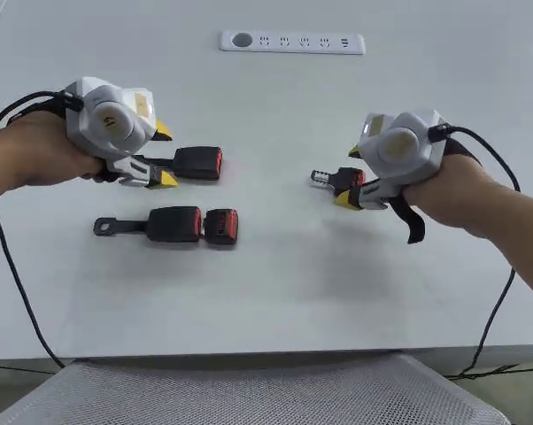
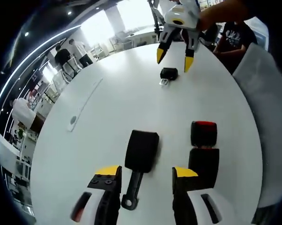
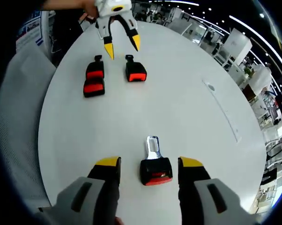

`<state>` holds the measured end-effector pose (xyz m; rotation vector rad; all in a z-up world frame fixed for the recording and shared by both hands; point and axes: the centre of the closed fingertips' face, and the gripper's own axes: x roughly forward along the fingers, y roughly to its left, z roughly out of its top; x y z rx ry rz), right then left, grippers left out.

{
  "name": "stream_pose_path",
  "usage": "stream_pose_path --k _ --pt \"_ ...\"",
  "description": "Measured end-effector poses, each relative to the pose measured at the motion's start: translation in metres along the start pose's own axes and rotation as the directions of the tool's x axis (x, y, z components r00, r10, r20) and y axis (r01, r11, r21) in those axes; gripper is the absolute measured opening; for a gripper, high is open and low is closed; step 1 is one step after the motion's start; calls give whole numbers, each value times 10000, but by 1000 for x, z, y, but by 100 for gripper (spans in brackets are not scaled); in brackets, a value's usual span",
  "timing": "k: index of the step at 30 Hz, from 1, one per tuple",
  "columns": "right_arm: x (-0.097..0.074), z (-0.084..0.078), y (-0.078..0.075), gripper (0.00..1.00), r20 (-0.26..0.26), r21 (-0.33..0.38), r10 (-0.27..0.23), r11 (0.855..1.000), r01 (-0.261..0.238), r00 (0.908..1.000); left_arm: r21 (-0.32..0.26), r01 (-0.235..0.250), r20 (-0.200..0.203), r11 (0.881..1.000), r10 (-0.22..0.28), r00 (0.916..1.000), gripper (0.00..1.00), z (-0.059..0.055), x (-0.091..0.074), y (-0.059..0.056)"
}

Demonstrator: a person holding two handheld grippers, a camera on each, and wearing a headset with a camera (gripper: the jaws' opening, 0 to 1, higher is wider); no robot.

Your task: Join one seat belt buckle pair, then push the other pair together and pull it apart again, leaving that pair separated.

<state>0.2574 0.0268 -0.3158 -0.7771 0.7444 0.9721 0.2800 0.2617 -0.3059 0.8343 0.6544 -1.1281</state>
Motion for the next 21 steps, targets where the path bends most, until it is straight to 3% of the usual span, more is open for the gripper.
stream_pose_path --k 2,3,5,9,11,16,18,19,21 --pt "-5 8 10 53 366 243 -2 9997 -7 9993 -64 -122 32 9999 122 9999 47 -4 -11 -10" --pt "-9 11 18 53 525 495 16 9988 -43 9986 -496 -188 124 9986 194 9997 48 -6 -18 -18" --pt "-14 13 28 54 627 581 1 9983 -38 9980 -831 -313 422 9961 349 9985 50 -5 -26 -31" --pt "-22 15 42 61 858 538 -147 9985 101 9962 -1164 -423 428 9923 476 9979 56 -11 -36 -53" --pt "-27 13 46 65 927 729 -229 9972 161 9954 -1433 -580 433 9880 648 9970 60 -14 -42 -59" --pt "-39 3 49 73 1125 1206 -570 9918 433 9920 -2563 -1076 499 9606 1243 9910 68 -27 -65 -62" --pt "-45 -4 45 79 1143 1734 -1044 9813 836 9879 -2782 -1305 441 9516 1483 9880 70 -33 -73 -61" --pt "-47 -6 41 88 1159 1933 -1333 9750 1093 9843 -2860 -1381 443 9482 1570 9866 72 -35 -76 -60" --pt "-50 -13 44 92 1164 2370 -1252 9669 949 9853 -3050 -1504 444 9404 1717 9841 74 -39 -82 -61"
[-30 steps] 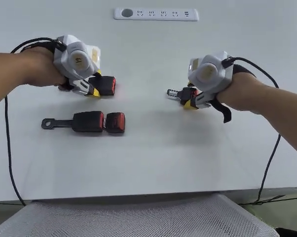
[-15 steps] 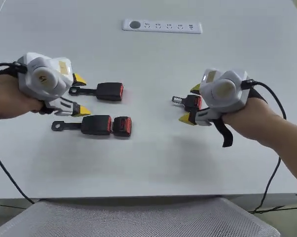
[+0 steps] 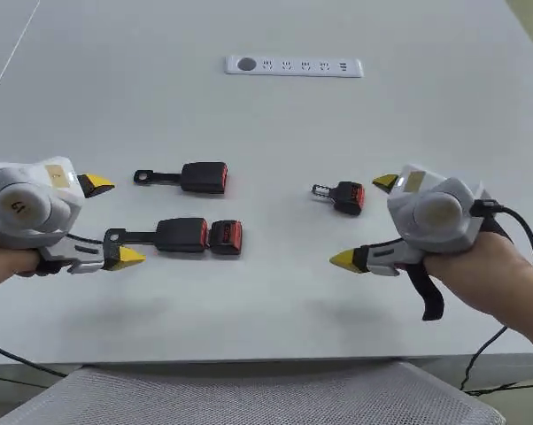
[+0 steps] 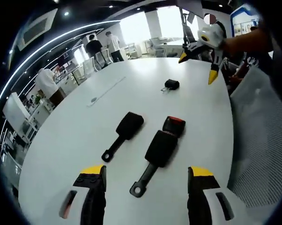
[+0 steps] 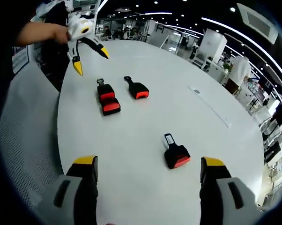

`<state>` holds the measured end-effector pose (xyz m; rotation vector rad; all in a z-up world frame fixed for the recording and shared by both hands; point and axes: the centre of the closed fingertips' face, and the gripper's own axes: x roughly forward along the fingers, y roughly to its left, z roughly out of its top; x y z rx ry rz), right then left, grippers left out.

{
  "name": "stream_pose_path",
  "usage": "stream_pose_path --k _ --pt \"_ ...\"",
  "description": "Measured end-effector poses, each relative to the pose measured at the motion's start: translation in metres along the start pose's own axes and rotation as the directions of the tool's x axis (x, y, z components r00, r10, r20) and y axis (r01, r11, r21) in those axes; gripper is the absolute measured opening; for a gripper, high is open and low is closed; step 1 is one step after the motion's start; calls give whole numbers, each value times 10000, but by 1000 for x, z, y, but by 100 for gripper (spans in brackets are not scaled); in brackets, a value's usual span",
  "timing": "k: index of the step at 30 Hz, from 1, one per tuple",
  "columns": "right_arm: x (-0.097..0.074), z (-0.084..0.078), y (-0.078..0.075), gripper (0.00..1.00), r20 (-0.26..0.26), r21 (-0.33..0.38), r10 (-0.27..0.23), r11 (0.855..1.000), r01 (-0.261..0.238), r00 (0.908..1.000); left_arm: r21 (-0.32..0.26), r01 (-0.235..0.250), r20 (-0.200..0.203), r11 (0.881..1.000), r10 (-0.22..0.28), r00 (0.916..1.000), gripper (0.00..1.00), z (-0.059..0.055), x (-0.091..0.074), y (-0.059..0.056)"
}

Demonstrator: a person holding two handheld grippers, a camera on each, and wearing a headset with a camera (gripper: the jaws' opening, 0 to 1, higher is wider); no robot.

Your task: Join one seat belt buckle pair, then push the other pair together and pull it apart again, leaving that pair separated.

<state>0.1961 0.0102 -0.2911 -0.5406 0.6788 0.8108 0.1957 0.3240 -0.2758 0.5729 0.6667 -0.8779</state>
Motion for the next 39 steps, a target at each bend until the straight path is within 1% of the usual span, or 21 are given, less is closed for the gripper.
stream_pose_path --k 2,4,5,8,11,13,15,17,21,25,27,30,36,39 --pt "-3 -5 4 91 3 245 146 9996 -147 9999 -95 -191 44 9998 192 9998 75 -5 -6 2" --pt "-5 -11 7 92 -11 392 169 9991 -169 9999 -470 -358 37 9983 360 9993 76 -11 -12 4" --pt "-5 -12 8 92 8 440 165 9989 -165 9999 -540 -391 57 9978 395 9992 78 -13 -14 5" --pt "-6 -14 12 94 133 732 134 9972 -144 9998 -1055 -696 -84 9920 691 9976 85 -25 -19 7" --pt "-5 -15 14 96 196 977 153 9951 -172 9997 -1242 -747 -95 9894 741 9972 89 -29 -21 4" --pt "-6 -13 18 96 230 1005 167 9948 -189 9996 -1302 -823 -45 9881 824 9966 92 -30 -22 2" --pt "-7 -12 23 96 226 1004 225 9946 -247 9995 -1489 -866 -3 9851 875 9962 98 -30 -23 0" --pt "-6 -12 23 96 241 1080 356 9934 -380 9991 -1600 -871 -2 9833 882 9961 100 -31 -23 -2" --pt "-7 -9 23 99 416 1182 202 9927 -250 9989 -1835 -948 -8 9784 962 9954 100 -33 -24 -4" --pt "-8 -5 22 99 487 1188 121 9928 -178 9987 -1833 -1019 -9 9778 1035 9946 100 -33 -26 -5" --pt "-8 -4 22 99 503 1163 88 9931 -146 9987 -1832 -1077 9 9772 1097 9940 100 -33 -28 -5" --pt "-7 -5 22 99 437 1277 123 9917 -178 9990 -2015 -1191 -107 9722 1194 9928 100 -36 -29 -4" --pt "-7 -5 25 98 422 1209 176 9924 -226 9990 -1989 -1166 -178 9731 1153 9932 100 -40 -31 -9" --pt "-7 -5 25 98 435 1259 129 9919 -183 9990 -2026 -1273 -151 9710 1269 9918 99 -40 -33 -9"
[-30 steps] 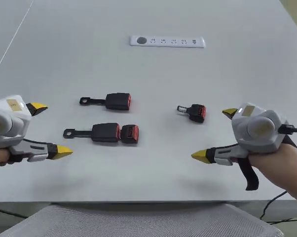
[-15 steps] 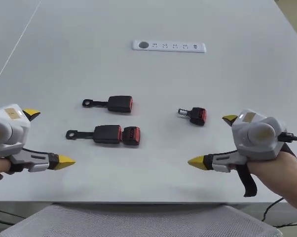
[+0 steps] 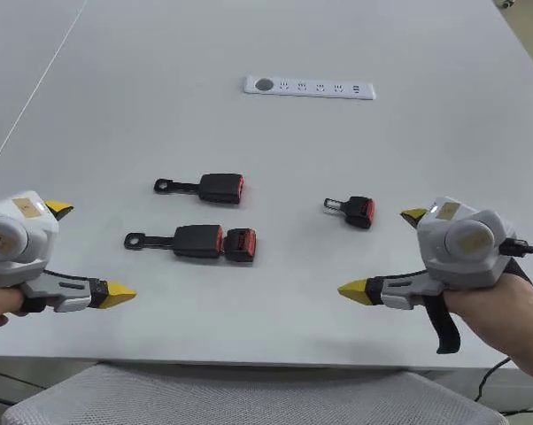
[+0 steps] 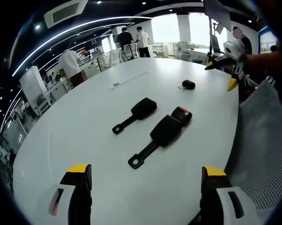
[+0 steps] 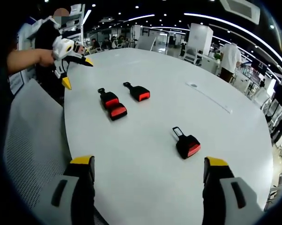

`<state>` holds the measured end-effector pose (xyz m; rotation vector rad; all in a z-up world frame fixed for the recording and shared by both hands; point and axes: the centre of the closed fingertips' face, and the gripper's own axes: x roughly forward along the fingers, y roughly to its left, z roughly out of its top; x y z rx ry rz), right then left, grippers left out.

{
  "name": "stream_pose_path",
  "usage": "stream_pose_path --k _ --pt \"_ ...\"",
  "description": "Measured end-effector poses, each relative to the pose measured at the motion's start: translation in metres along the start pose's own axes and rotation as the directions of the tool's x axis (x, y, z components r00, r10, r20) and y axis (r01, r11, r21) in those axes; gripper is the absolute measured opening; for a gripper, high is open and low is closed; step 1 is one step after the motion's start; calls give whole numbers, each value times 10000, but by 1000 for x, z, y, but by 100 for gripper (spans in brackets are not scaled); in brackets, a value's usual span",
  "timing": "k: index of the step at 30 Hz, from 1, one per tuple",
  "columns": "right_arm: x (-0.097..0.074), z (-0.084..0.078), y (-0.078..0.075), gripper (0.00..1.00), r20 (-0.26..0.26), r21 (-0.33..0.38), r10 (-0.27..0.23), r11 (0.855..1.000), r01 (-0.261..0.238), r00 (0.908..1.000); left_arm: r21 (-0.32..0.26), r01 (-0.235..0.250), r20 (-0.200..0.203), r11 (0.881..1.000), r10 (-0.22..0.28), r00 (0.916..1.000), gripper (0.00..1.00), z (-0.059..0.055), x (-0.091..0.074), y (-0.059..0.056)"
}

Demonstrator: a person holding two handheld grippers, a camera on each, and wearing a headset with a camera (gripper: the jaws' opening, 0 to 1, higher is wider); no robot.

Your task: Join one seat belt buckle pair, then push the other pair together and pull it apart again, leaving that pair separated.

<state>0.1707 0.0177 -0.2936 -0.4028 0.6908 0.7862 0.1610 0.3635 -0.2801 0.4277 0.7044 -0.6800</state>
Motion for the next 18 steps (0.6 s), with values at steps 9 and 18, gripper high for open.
stream_pose_path --k 9,18 --pt "0 2 5 99 22 -248 18 9997 -17 10000 -120 114 6 9999 -114 9999 99 -2 0 -5" --pt "-3 2 1 99 89 -125 -155 9998 156 9998 -98 324 -9 9994 -324 9995 100 -5 -3 -13"
